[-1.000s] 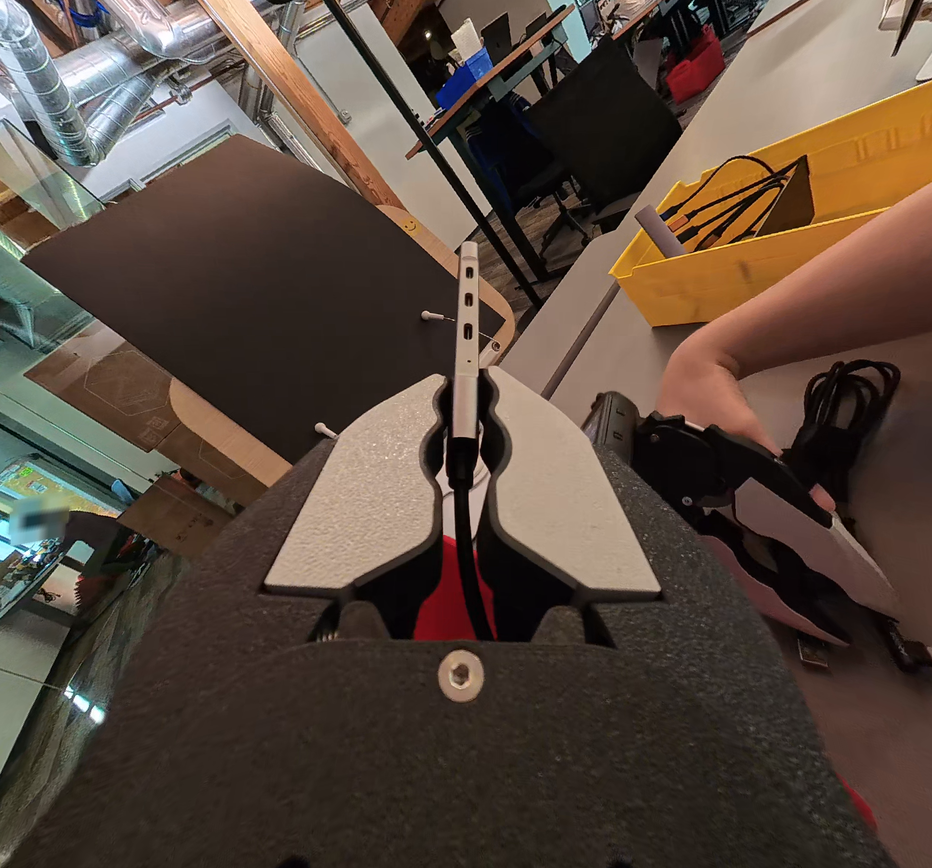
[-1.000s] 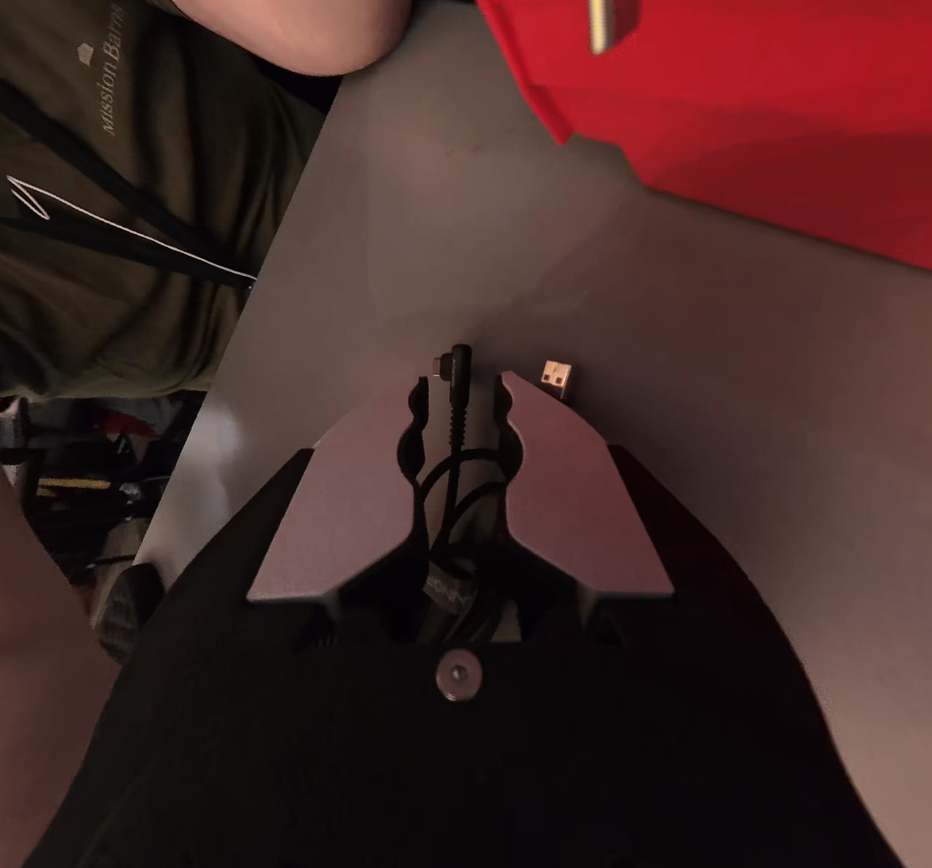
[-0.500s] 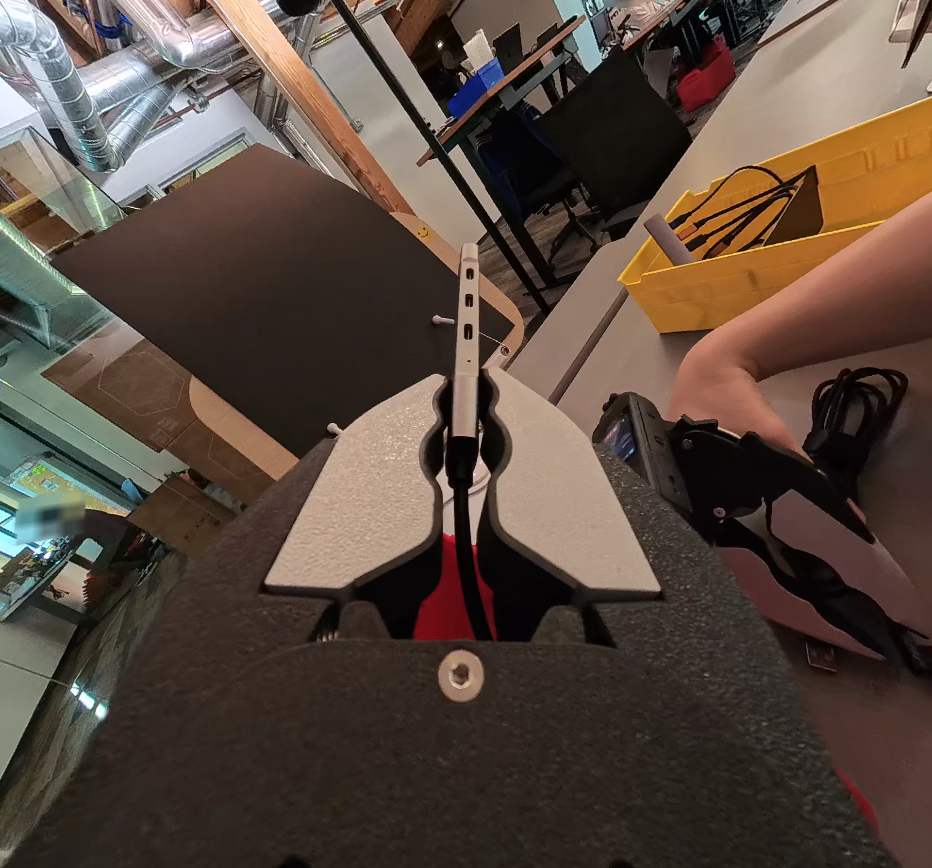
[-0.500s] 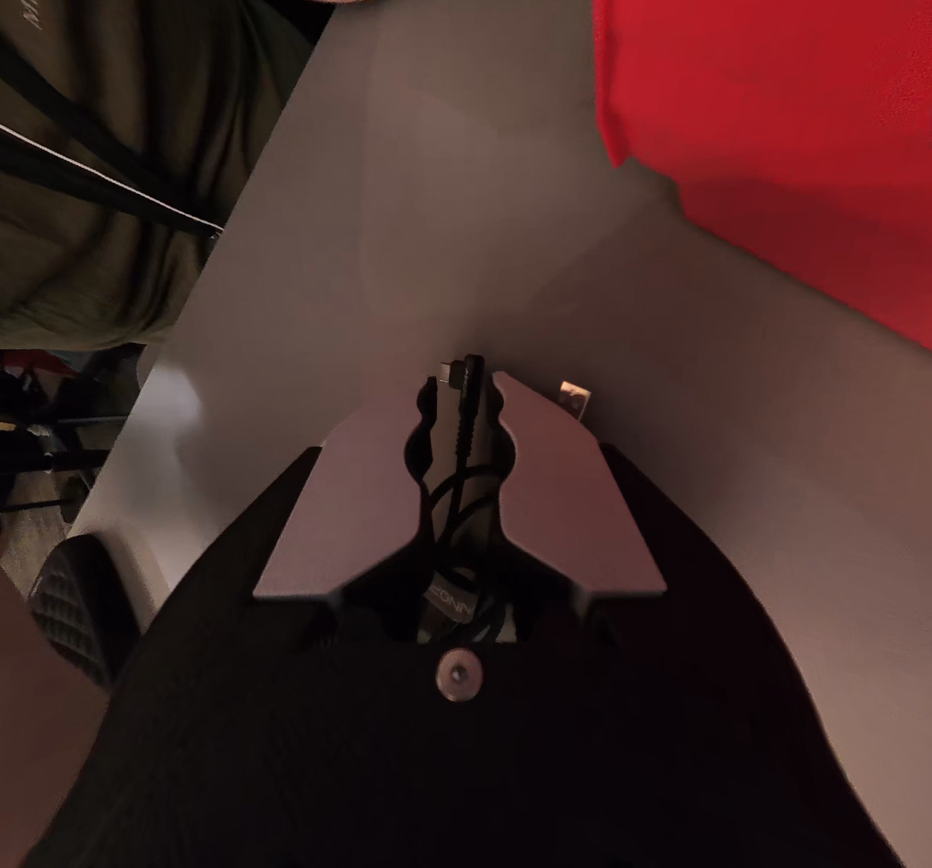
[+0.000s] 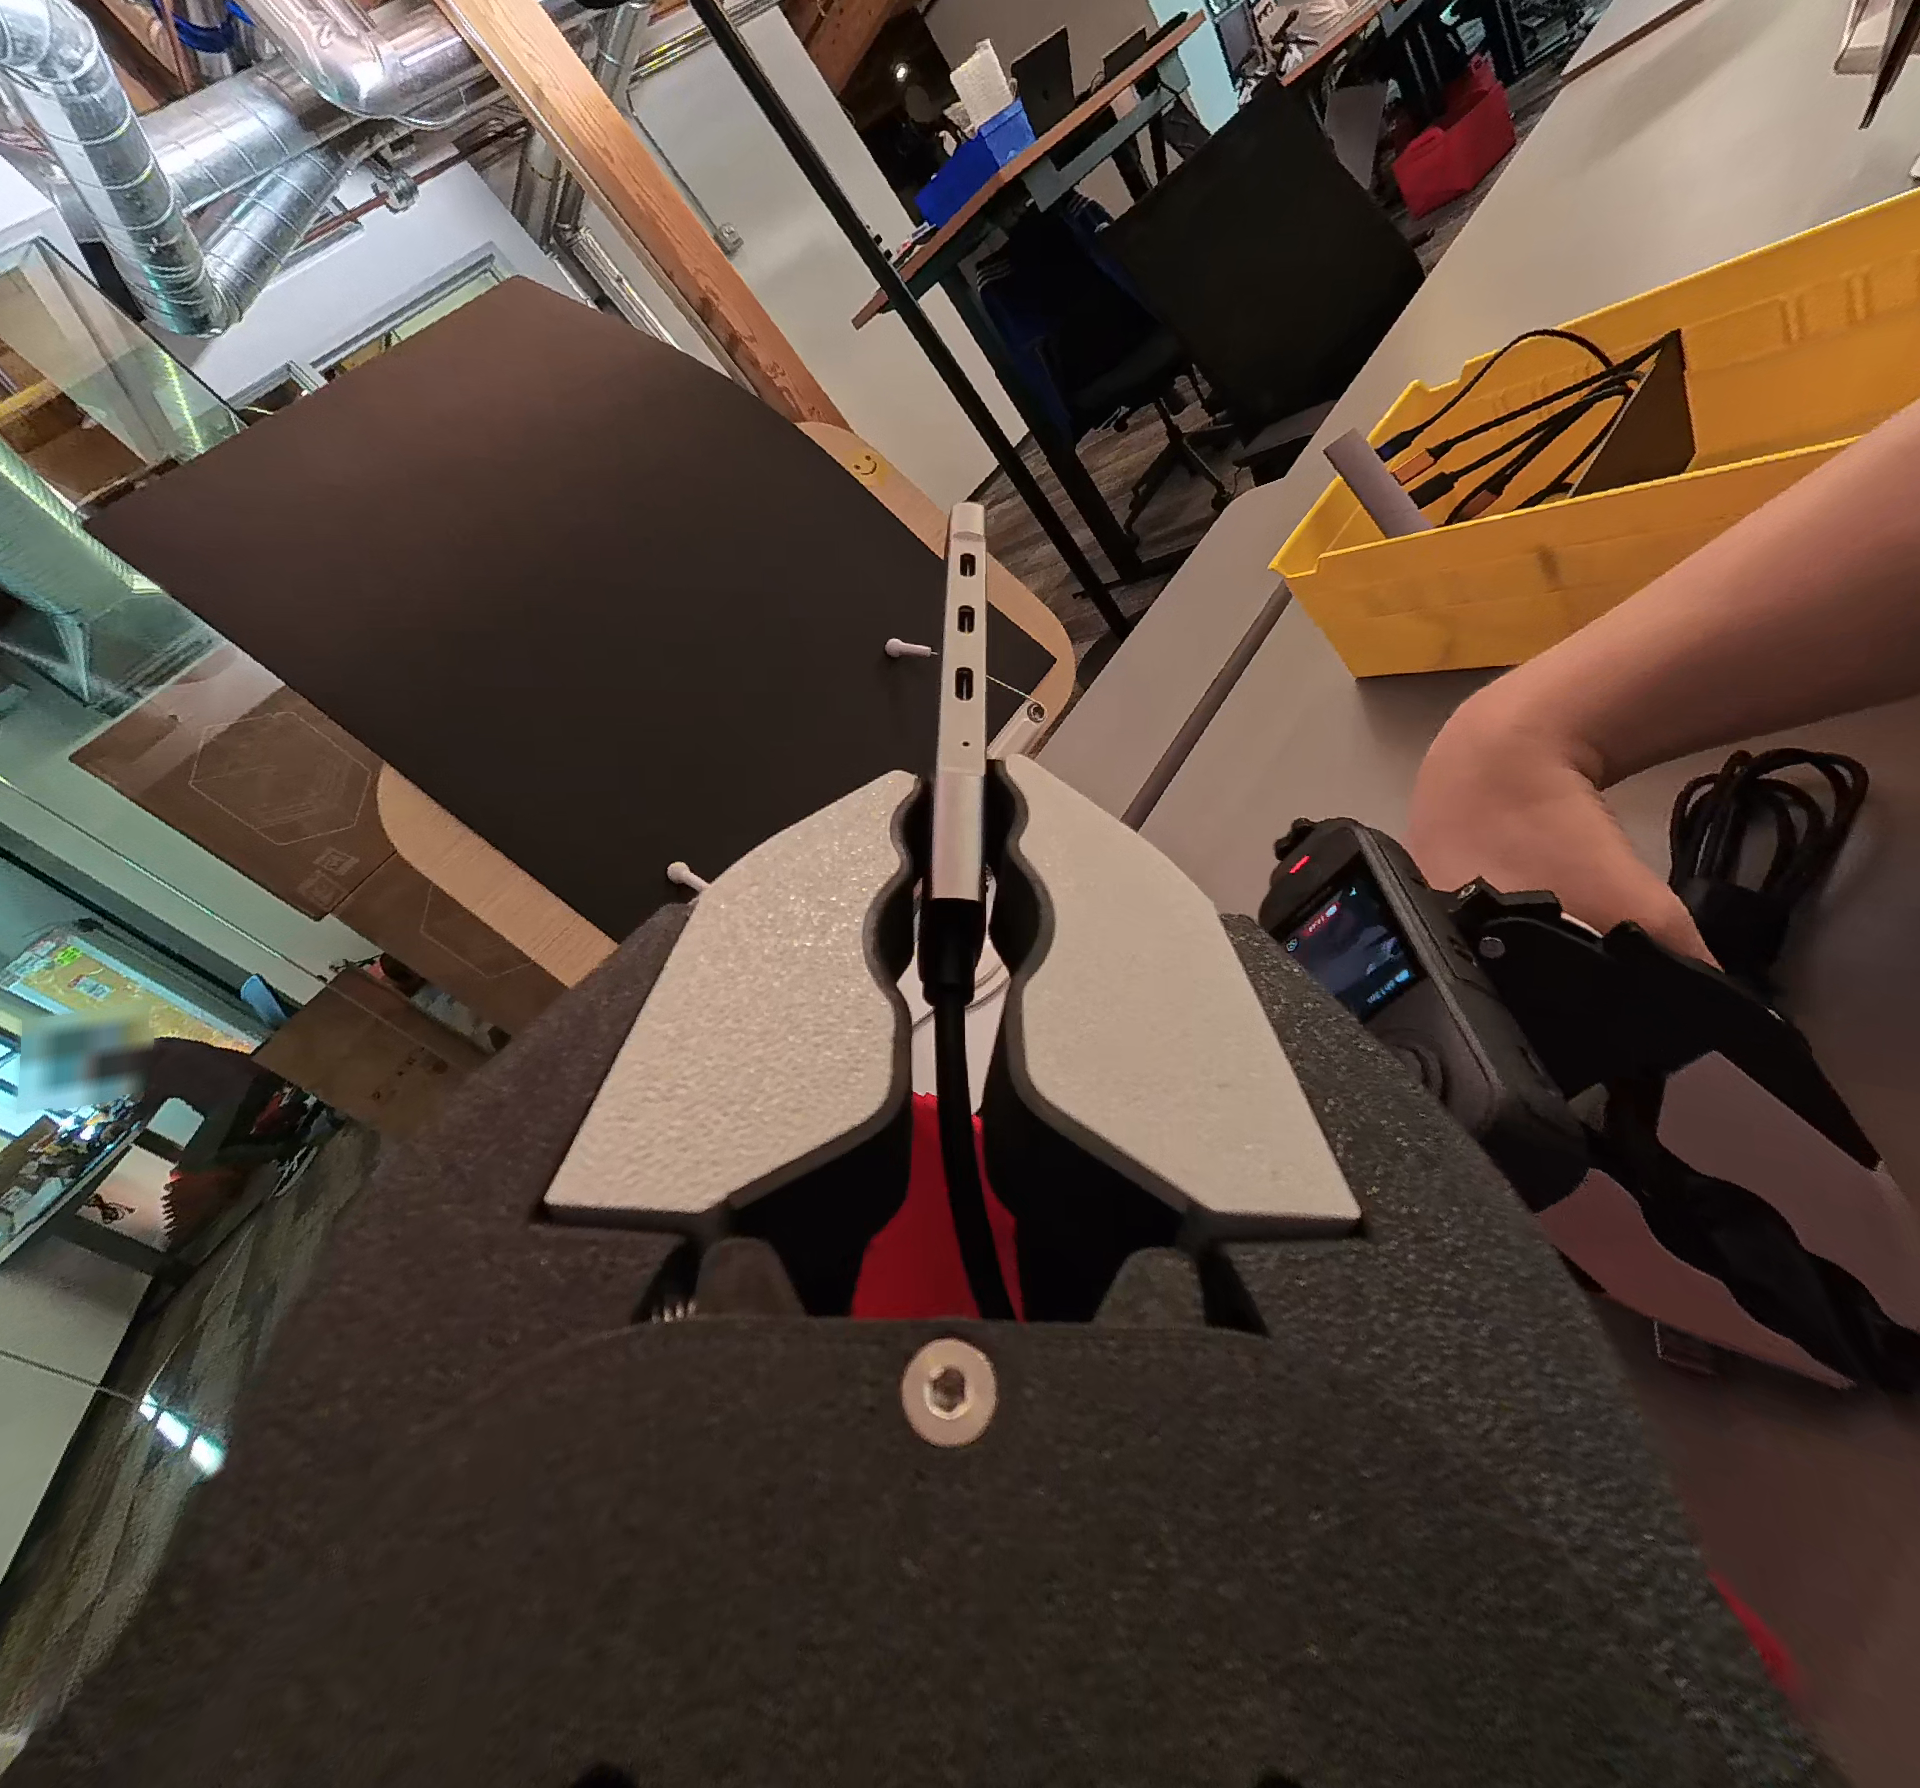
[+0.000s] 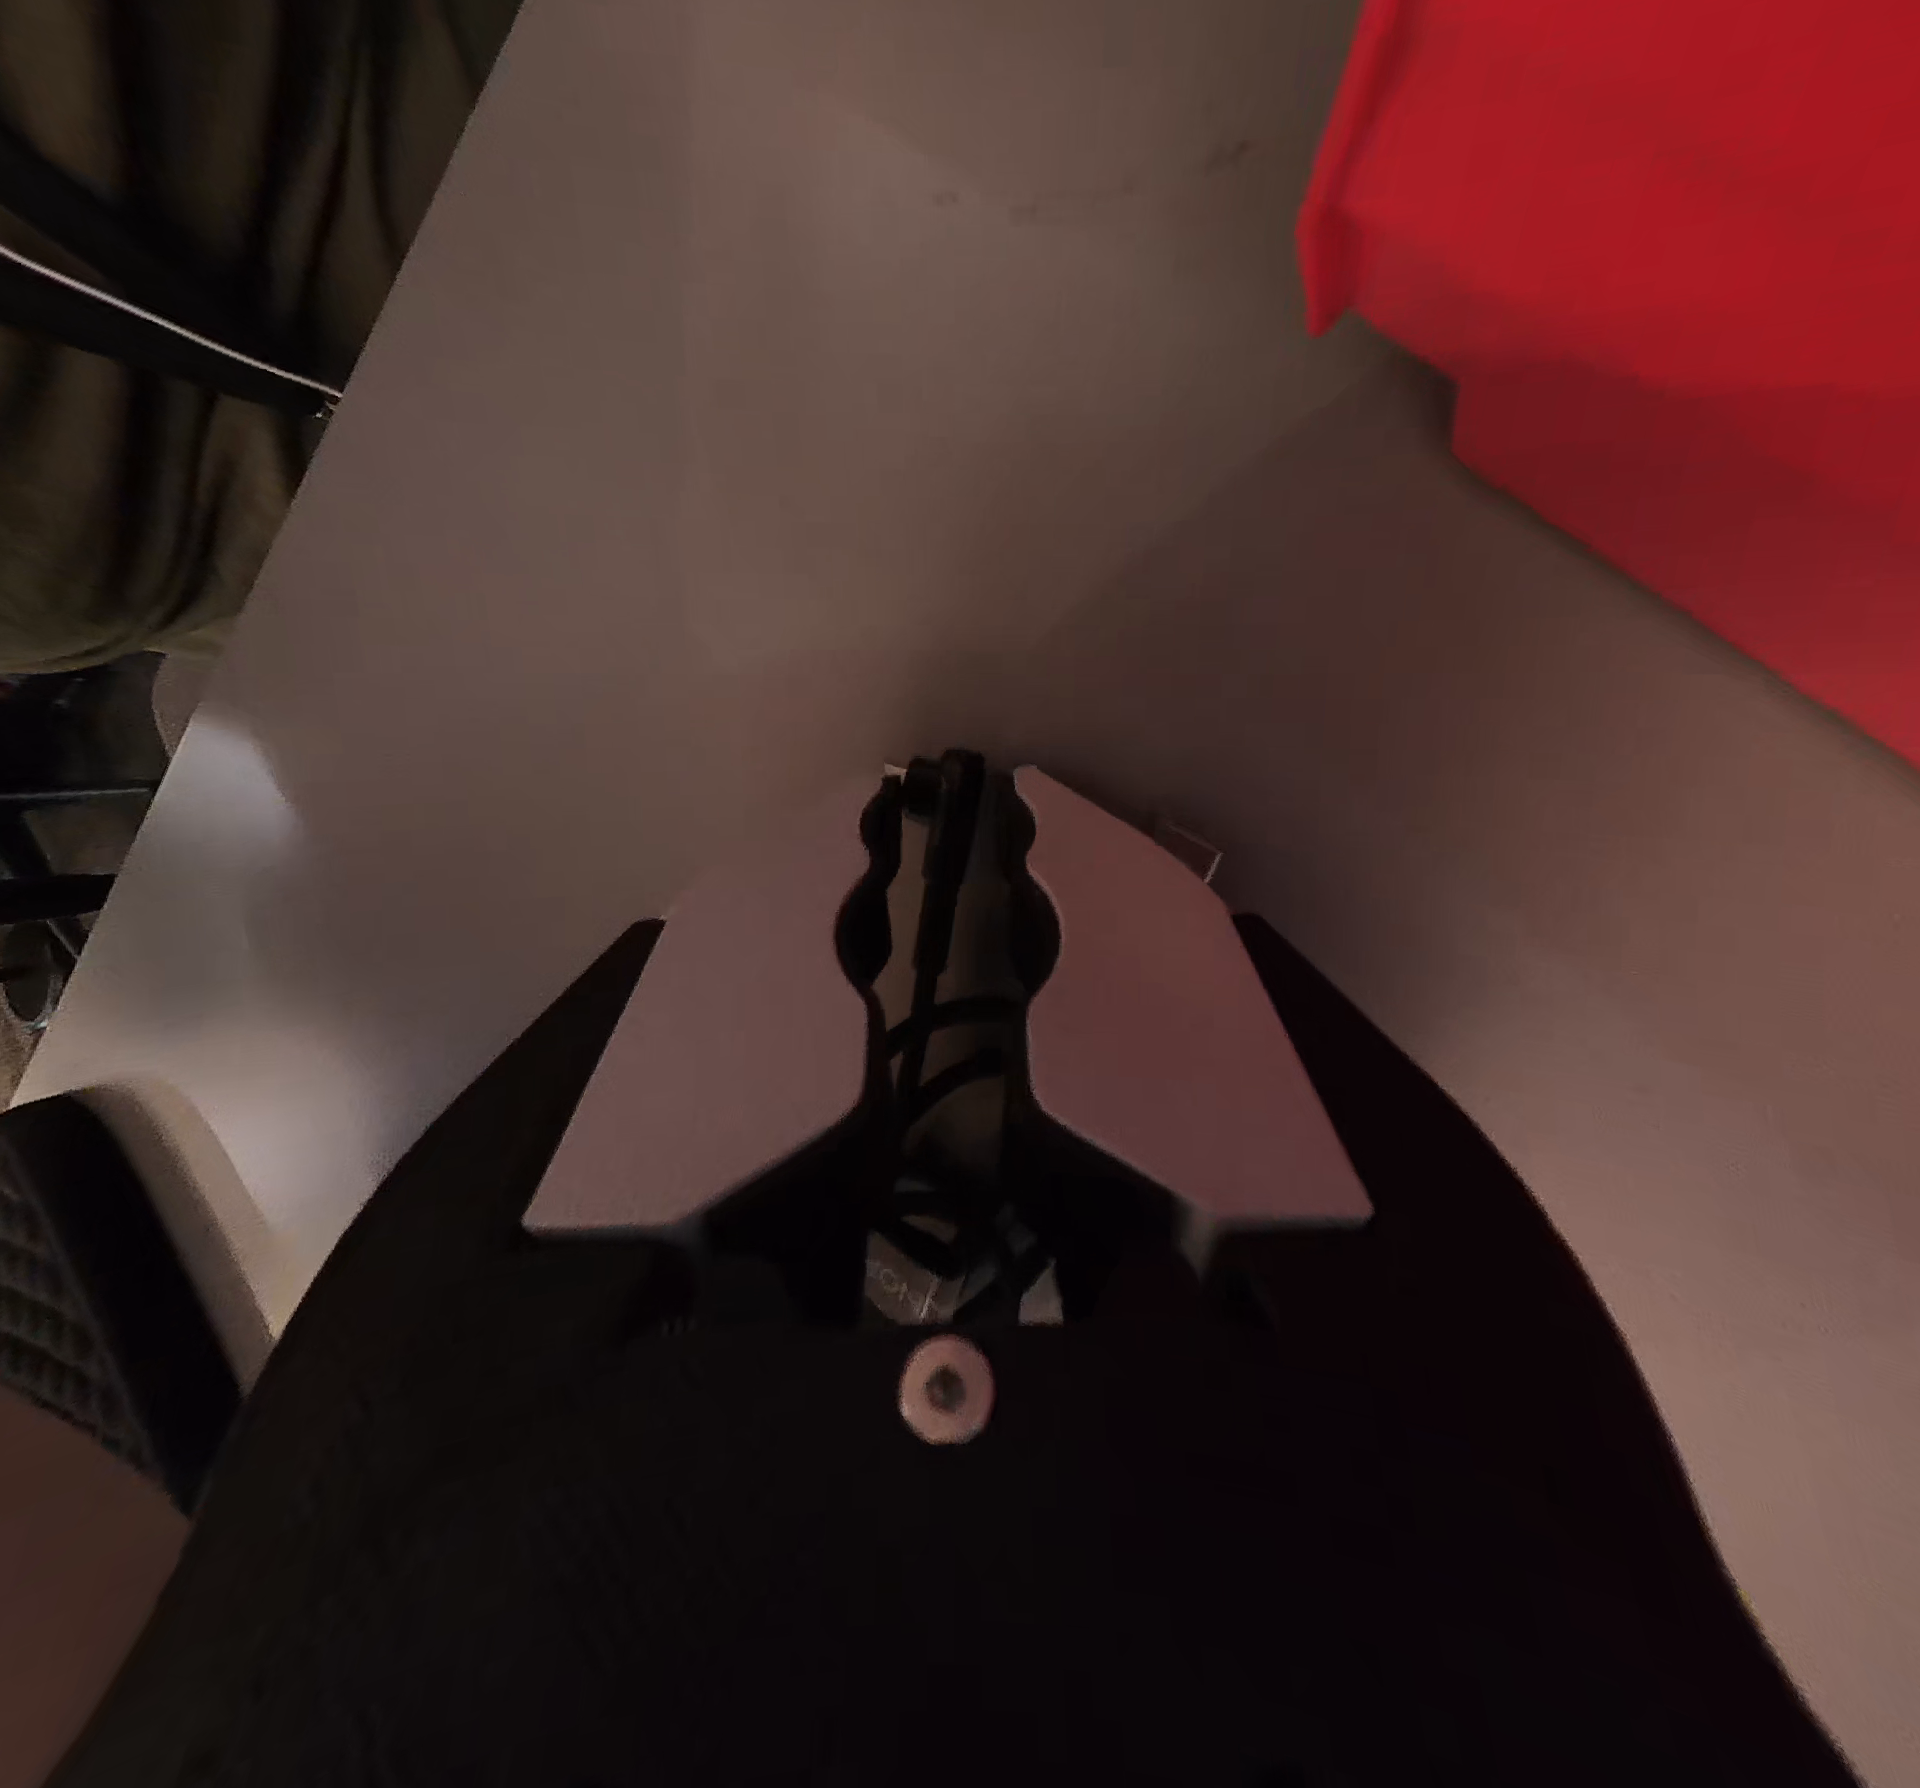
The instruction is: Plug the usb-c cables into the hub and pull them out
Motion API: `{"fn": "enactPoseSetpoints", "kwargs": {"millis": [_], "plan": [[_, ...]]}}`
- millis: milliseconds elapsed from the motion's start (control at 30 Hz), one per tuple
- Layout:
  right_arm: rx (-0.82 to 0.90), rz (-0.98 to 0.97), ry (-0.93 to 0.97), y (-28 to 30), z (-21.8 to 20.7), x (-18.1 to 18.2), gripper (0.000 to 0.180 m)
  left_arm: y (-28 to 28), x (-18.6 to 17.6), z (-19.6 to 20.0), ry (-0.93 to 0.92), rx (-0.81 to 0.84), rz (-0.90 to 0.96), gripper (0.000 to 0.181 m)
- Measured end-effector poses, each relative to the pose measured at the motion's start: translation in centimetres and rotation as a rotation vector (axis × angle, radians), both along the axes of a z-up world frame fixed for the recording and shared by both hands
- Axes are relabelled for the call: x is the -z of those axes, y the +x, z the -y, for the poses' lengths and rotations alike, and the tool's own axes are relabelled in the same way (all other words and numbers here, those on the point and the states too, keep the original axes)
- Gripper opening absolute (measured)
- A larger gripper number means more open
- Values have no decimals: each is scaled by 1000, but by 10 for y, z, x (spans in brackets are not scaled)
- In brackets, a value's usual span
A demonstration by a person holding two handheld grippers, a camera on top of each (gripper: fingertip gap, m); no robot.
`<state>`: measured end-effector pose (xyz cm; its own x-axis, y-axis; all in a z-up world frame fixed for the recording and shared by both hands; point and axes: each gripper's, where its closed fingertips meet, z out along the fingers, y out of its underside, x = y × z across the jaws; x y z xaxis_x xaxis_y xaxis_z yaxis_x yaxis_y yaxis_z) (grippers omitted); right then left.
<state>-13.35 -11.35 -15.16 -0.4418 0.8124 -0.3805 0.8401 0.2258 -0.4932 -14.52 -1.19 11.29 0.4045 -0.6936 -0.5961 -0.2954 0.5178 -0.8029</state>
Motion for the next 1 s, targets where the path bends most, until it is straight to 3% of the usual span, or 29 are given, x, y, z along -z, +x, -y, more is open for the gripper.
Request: {"fn": "enactPoseSetpoints", "kwargs": {"millis": [633,767,1000], "plan": [[-50,-8,50,6,2,-1,14,-1,0,-1,-4,3,8,9],[48,-86,189,9,-23,-16,10,0,0,-1,-3,1,8,9],[309,-238,672,26,-72,-43,9,3,2,-3,-3,-3,2,9]]}}
